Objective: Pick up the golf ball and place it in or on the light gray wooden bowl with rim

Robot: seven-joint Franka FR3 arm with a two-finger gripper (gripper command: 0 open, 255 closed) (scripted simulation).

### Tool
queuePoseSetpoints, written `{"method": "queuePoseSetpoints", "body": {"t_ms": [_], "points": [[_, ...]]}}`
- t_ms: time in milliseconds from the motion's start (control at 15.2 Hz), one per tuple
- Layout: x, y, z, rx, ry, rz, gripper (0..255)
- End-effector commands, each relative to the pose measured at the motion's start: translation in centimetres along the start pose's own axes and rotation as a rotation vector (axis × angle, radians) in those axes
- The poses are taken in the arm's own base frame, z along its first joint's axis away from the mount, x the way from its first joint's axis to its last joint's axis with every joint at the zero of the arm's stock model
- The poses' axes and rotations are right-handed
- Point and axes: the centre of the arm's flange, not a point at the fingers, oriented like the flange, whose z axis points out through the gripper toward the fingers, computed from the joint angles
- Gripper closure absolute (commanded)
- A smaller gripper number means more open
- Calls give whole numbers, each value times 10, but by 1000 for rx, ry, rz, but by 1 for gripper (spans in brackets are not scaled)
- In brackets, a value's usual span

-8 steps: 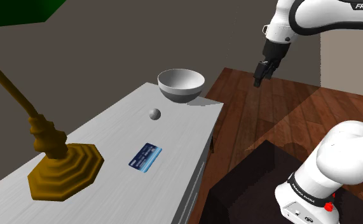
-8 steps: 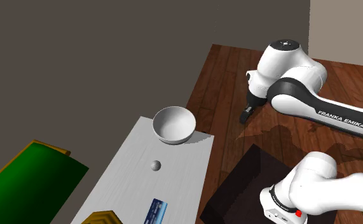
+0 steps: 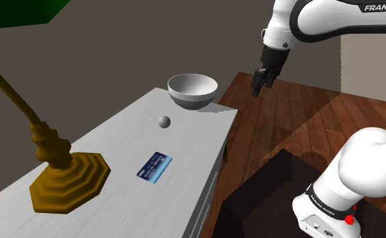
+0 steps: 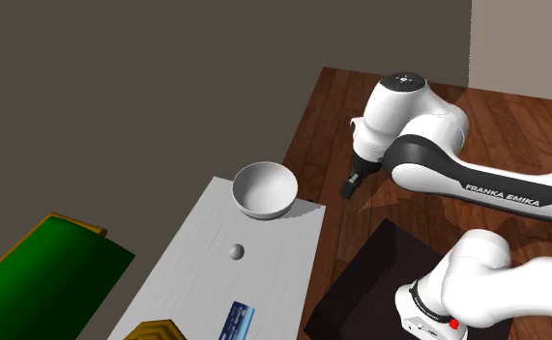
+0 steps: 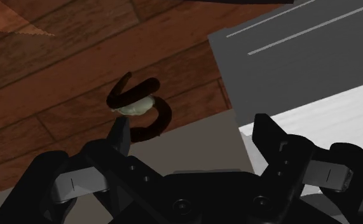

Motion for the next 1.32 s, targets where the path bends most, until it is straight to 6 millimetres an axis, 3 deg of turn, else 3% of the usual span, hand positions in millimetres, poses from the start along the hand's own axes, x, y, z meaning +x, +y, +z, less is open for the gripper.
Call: {"method": "queuePoseSetpoints", "body": {"t_ms": [0, 1254], "points": [[8, -26, 0, 3, 4, -1, 0], [89, -257, 1, 29, 45, -17, 0]]}}
